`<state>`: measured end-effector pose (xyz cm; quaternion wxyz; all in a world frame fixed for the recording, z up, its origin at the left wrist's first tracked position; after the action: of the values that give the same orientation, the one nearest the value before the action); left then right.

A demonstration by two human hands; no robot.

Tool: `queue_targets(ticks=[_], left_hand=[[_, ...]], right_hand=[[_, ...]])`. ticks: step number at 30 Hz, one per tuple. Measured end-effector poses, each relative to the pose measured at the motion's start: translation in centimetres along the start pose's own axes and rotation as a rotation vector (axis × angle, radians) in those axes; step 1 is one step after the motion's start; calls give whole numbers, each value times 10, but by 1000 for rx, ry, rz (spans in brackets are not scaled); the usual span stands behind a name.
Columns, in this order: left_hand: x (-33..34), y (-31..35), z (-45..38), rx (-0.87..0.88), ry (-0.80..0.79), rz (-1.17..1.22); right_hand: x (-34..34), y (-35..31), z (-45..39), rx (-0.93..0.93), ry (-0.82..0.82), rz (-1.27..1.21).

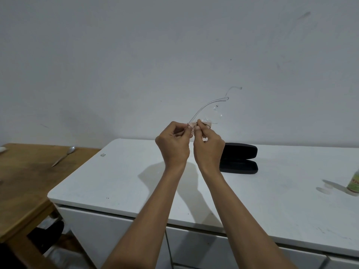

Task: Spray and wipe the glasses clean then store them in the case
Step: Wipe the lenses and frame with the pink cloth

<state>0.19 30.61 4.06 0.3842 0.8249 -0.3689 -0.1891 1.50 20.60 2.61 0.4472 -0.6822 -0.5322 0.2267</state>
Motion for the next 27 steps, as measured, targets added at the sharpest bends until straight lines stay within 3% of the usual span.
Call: queue_targets(ticks=[6,10,16,18,27], left_hand=[[-4,-2,-1,-75,1,53],[-8,-2,-3,-119,2,65],[-5,-1,1,-71,-29,45],[-2,1,5,-59,-28,52],[-5,-2,-6,-89,-57,119]], right_hand=[[-5,1,-3,67,-132,-105],[-16,-2,-2,138,-137,-230],[-15,0,8,94,162,-230],[-8,1,9,61,189,-162],[1,4,-8,166,-134,-250]])
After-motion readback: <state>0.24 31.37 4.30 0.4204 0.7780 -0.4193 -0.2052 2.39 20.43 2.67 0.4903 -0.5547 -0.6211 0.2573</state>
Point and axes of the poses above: each hand's wrist, its own z-axis away from the middle knuckle, its own x-axis out of the palm, y = z × x, the point moved 3 cm from there along -z, towards the middle knuckle, and after that the axes turned 8 degrees about -z, right-handed, at the moved point
